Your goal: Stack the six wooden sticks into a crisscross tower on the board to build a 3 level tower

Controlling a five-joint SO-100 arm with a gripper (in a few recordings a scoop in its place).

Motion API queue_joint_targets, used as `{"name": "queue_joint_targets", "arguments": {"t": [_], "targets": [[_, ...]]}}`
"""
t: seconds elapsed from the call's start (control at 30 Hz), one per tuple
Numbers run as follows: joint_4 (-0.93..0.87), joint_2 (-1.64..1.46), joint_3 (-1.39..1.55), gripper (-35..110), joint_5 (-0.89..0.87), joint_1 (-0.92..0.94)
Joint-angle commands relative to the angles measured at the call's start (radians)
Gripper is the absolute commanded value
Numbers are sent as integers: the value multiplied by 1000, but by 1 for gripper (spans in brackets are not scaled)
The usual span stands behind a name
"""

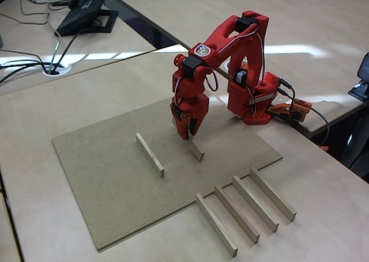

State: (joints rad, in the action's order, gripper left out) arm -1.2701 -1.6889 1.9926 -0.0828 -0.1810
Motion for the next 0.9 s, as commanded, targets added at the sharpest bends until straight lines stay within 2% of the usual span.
{"name": "queue_joint_targets", "arguments": {"t": [0.0,0.3,0.87], "targets": [[14,-51,20,0,12,9],[46,-21,49,1,11,17],[71,3,67,14,14,14]]}}
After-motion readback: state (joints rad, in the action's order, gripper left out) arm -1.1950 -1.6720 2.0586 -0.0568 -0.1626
